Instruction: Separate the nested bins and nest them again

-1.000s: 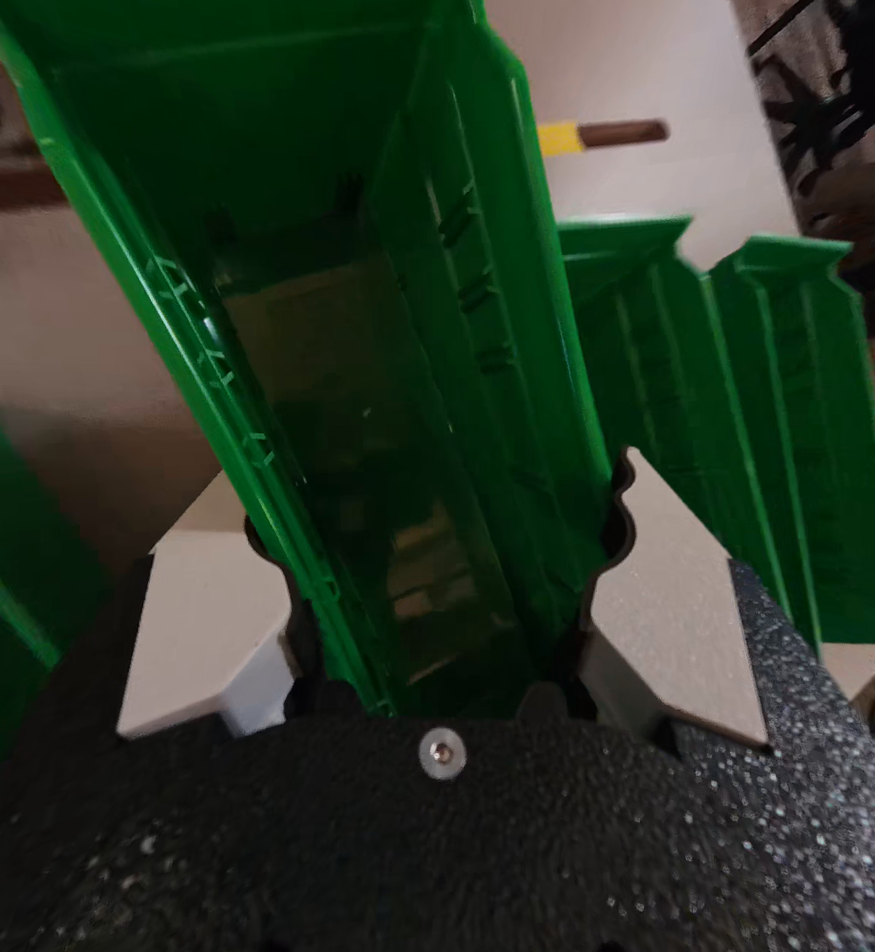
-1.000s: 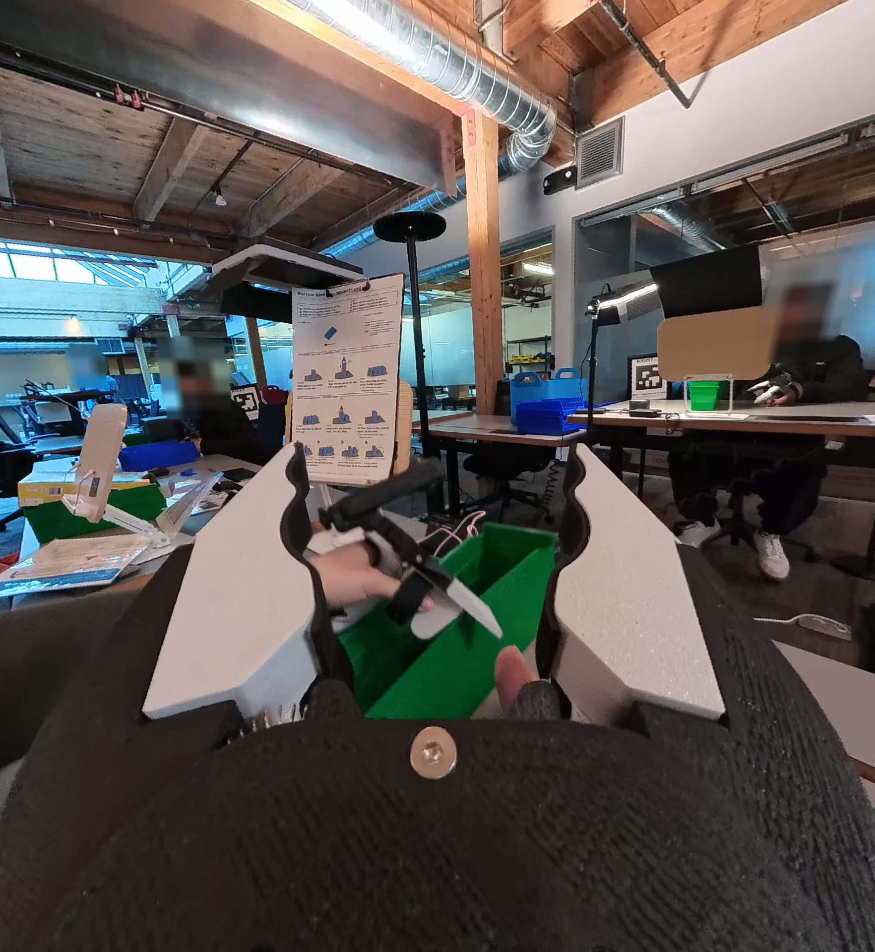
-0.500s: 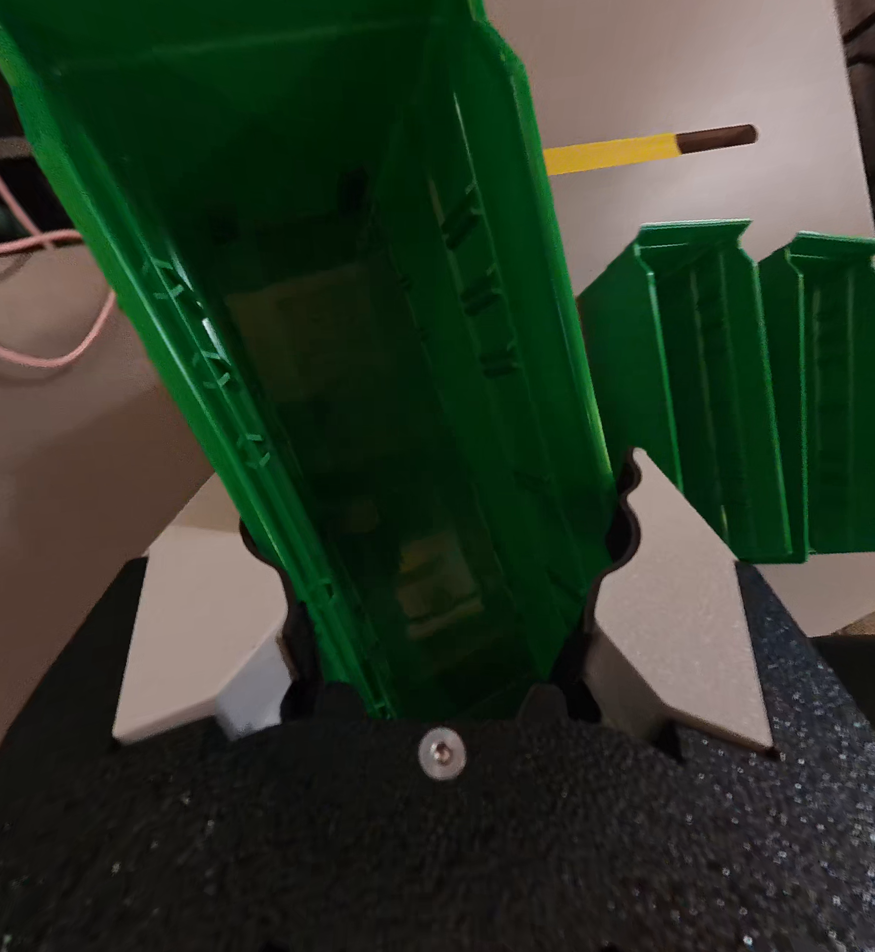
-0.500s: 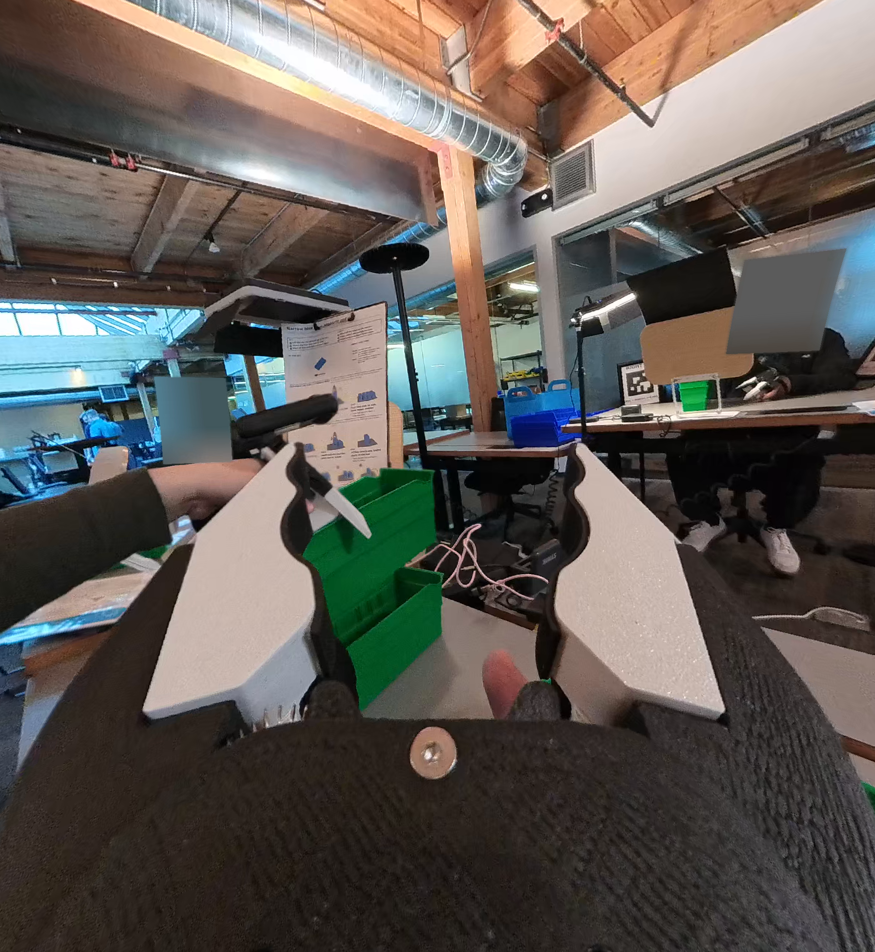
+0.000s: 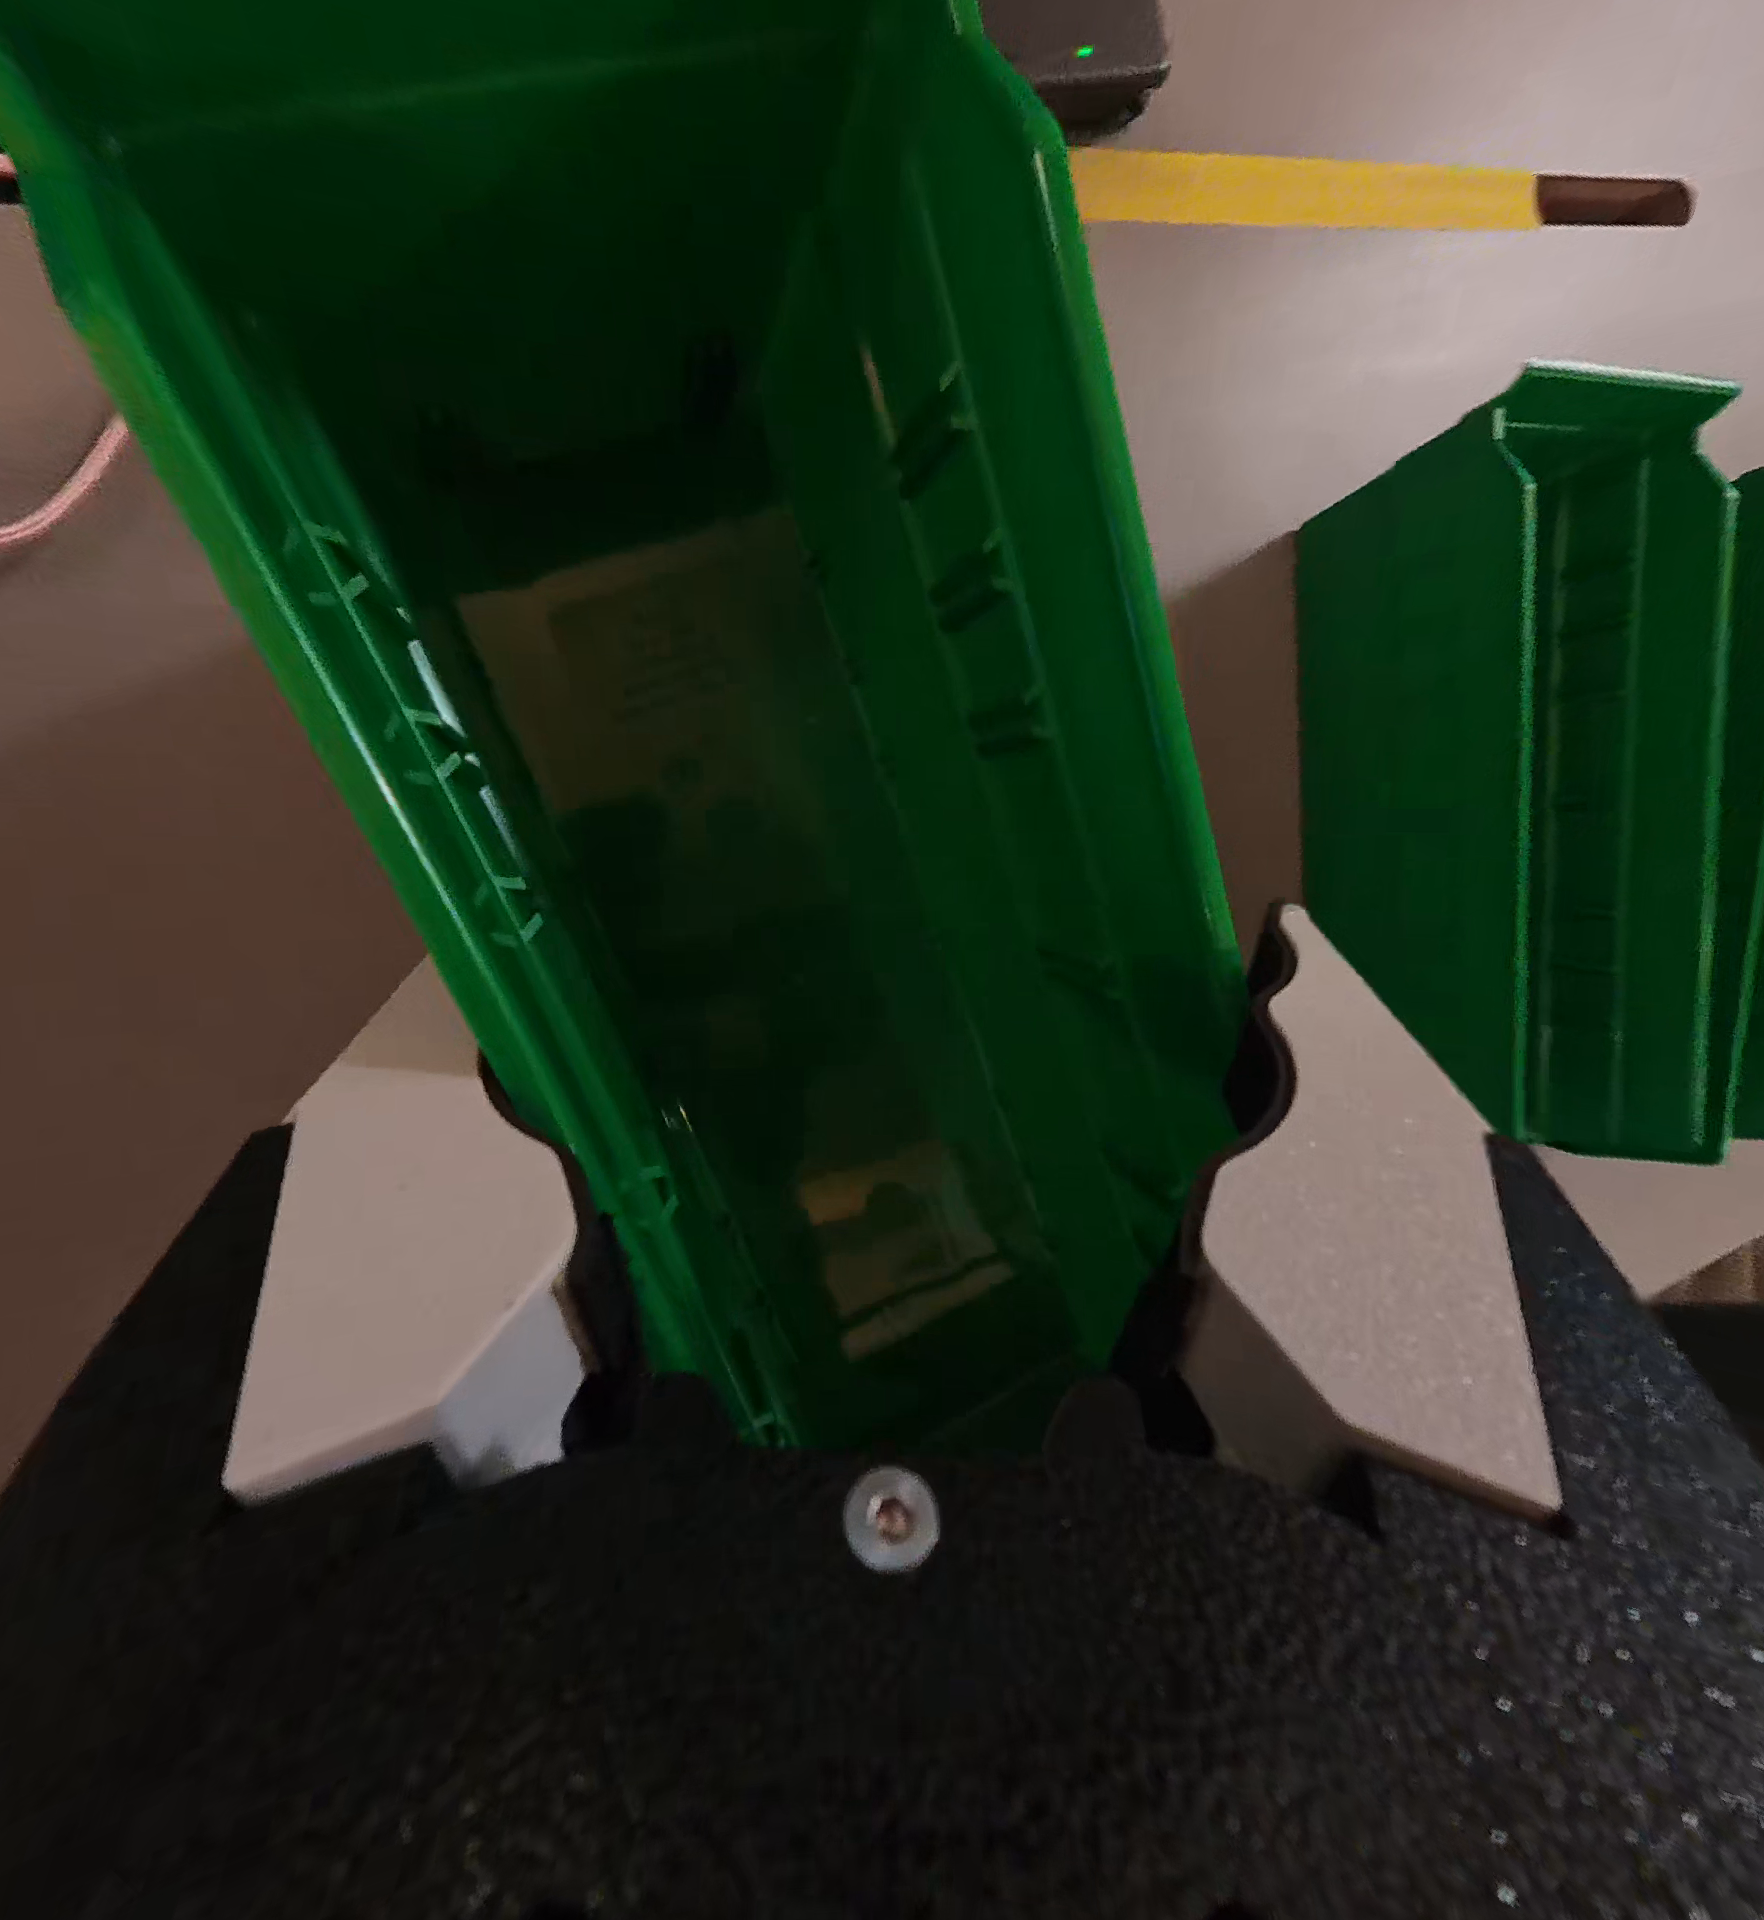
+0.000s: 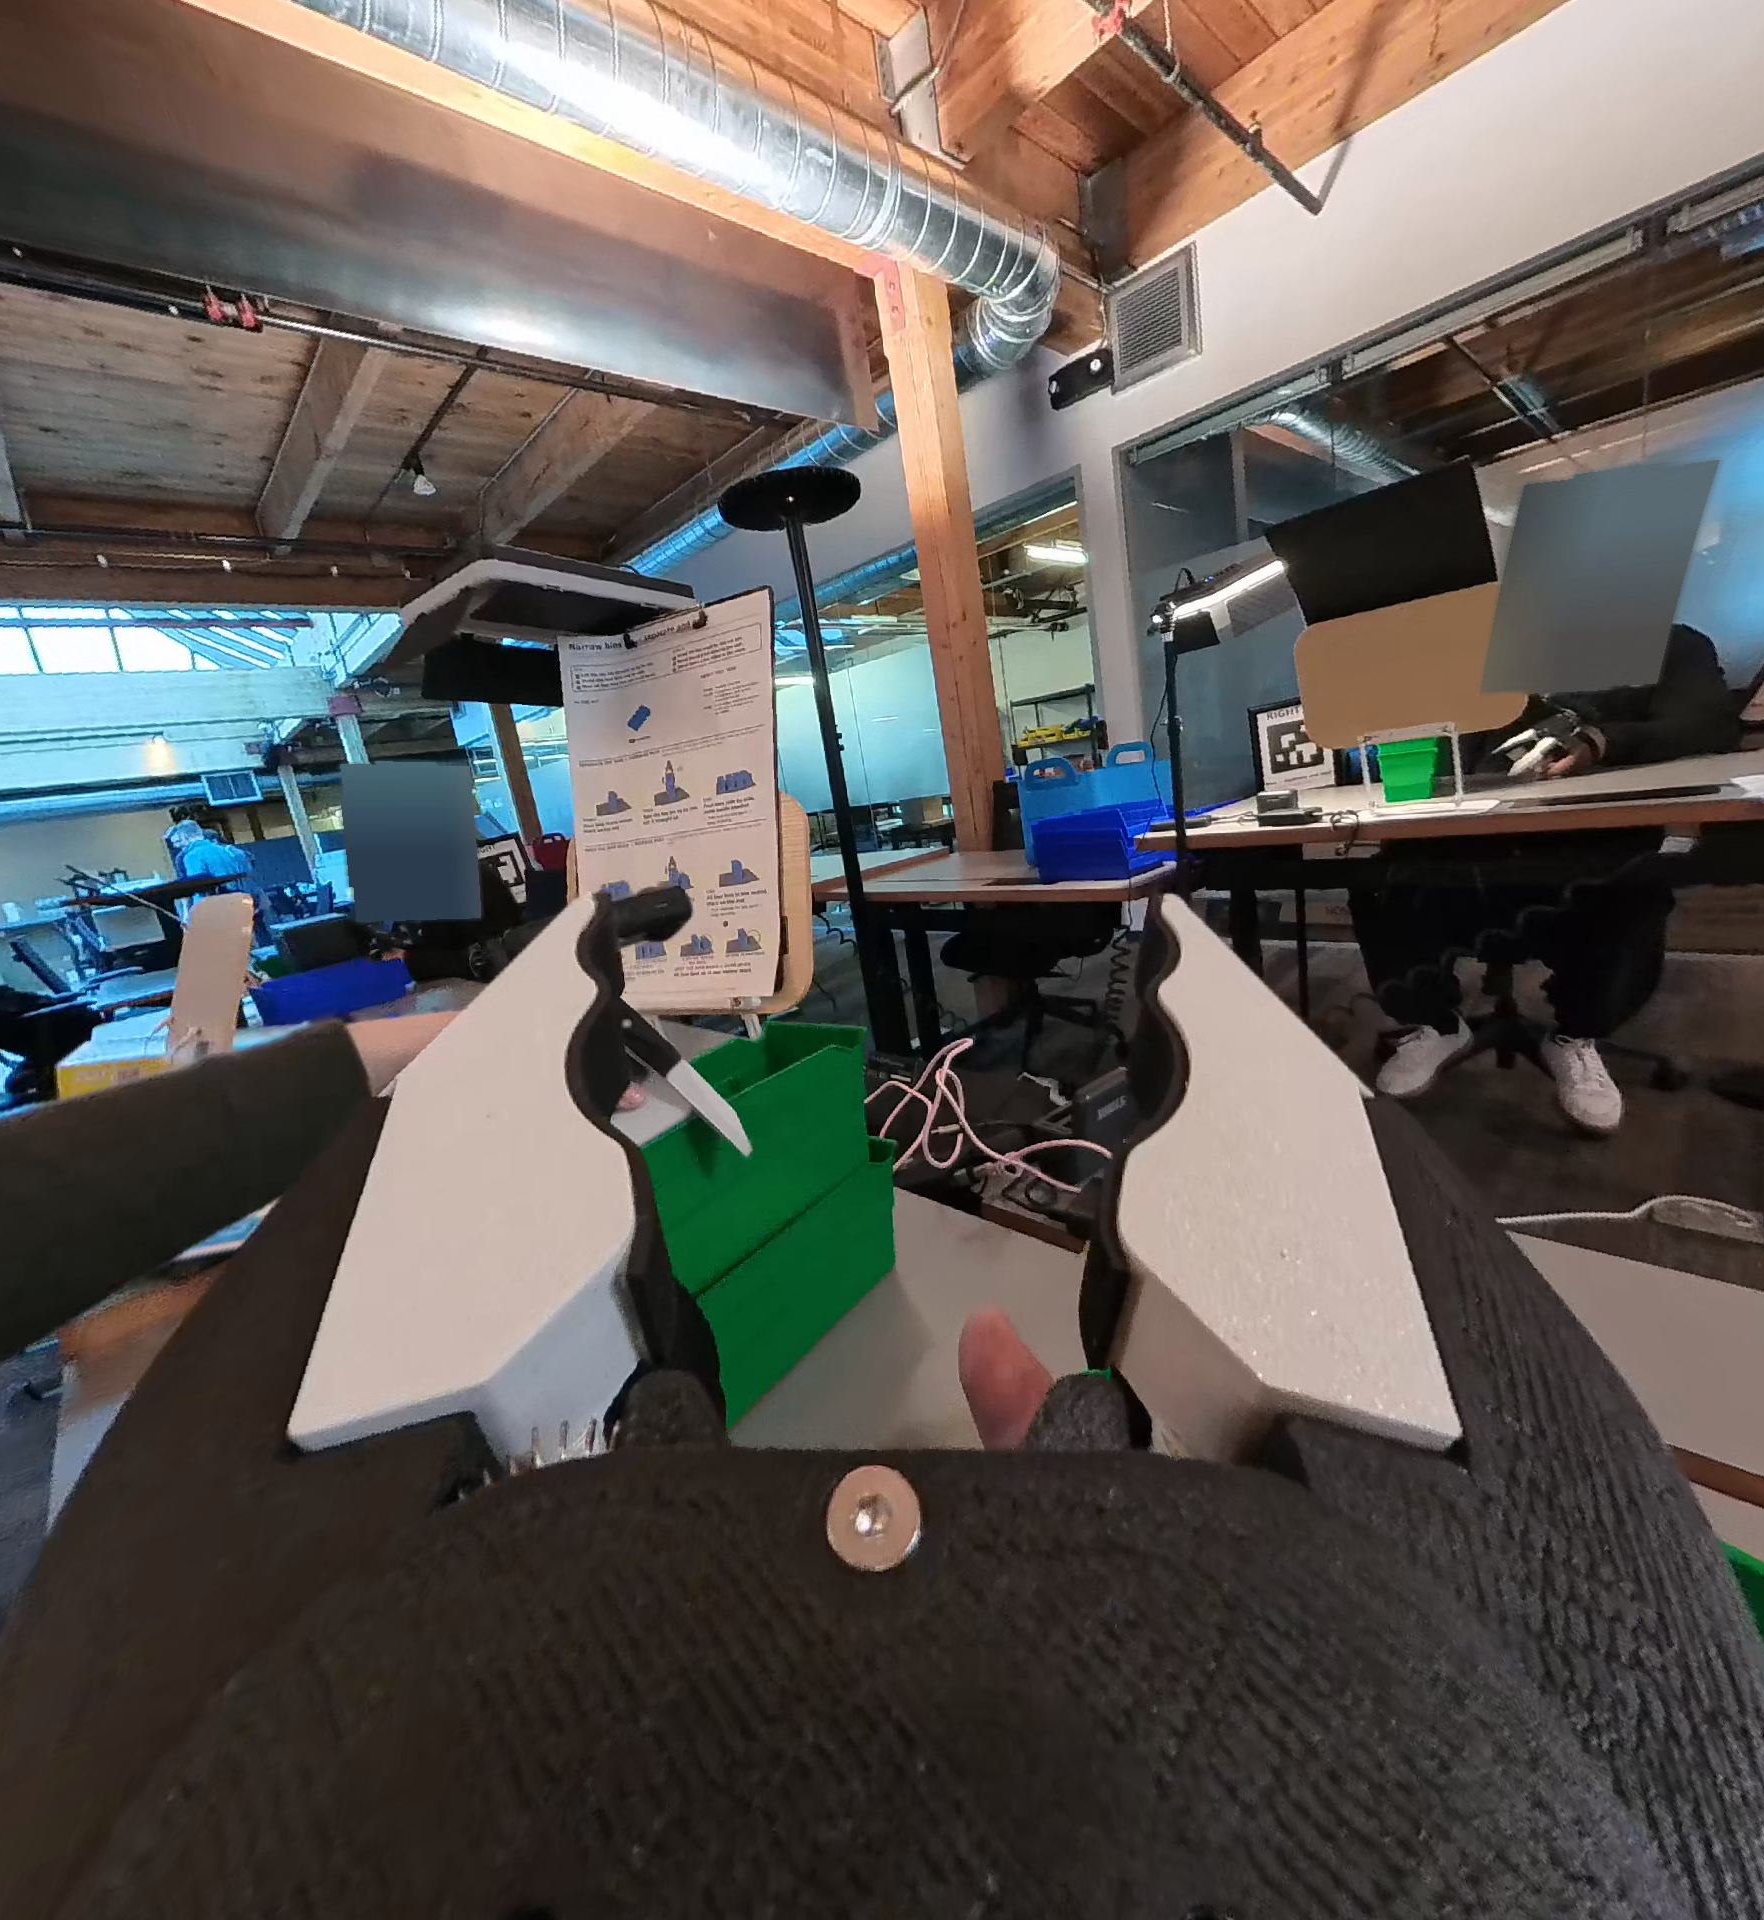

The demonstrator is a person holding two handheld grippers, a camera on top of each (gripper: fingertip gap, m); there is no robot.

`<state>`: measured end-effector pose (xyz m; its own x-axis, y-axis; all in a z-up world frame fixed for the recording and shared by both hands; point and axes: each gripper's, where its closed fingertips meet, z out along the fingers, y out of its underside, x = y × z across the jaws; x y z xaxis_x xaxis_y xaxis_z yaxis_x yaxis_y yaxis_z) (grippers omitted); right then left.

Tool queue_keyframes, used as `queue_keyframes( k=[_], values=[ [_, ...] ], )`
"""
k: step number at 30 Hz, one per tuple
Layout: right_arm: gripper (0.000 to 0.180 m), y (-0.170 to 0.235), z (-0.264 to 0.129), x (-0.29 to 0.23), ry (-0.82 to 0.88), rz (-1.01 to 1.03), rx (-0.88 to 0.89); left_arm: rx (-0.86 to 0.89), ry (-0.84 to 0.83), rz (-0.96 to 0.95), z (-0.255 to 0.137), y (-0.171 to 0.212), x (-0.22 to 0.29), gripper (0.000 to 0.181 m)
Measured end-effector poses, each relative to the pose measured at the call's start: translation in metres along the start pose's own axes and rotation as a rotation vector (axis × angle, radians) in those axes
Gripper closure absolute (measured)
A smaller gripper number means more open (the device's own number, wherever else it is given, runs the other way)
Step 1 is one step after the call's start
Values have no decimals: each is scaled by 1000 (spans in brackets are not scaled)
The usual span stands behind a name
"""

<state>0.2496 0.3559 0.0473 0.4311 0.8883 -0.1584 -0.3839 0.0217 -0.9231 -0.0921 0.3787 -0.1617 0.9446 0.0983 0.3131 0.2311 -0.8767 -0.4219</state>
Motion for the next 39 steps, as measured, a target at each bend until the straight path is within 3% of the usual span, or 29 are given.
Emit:
queue_keyframes(
  k=[10, 17, 21, 39],
  values=[
    [81, 7, 9, -10, -12, -47, -35, -8, -24, -37, 28, 8, -22, 45],
    [81, 16, 15, -11, -4, -52, -69, -14, -140, 14, 44, 15, -30, 38],
    [81, 18, 17, -15, -11, -63, -81, -9, -110, -17, 49, 17, -32, 36],
    [81, 38, 27, -21, -20, -91, -177, 131, -185, 108, 38, 0, -39, 39]
  ],
)
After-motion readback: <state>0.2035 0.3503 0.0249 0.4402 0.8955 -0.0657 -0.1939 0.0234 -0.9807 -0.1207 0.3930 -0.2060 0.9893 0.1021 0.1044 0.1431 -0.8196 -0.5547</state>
